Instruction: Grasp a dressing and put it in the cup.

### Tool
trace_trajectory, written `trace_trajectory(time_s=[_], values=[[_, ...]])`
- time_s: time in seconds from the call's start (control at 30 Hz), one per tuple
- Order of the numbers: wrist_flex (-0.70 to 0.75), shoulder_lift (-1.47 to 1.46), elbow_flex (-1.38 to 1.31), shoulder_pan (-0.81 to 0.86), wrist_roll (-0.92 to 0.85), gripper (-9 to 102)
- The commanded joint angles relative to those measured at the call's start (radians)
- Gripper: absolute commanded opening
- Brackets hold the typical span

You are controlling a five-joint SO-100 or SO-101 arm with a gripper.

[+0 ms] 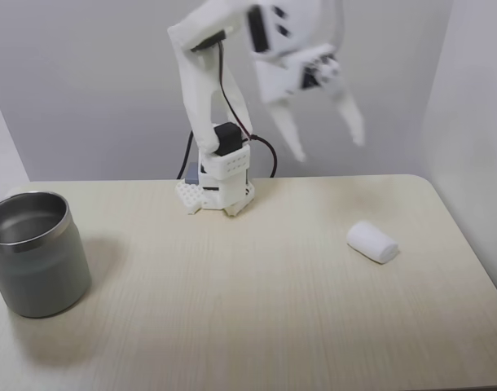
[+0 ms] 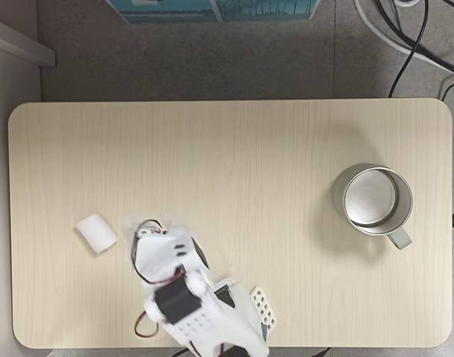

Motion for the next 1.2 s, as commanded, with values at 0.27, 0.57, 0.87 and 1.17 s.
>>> trace_trajectory(time_s=[0.27, 0.57, 0.87, 1.17], values=[[-0.126, 0.336, -0.034, -0.212, 0.028, 34], [-0.331, 0.618, -0.055, -0.275, 0.117, 34], [-0.426, 0.764, -0.054, -0.318, 0.156, 34], [-0.474, 0.808, -0.054, -0.318, 0.196, 10]])
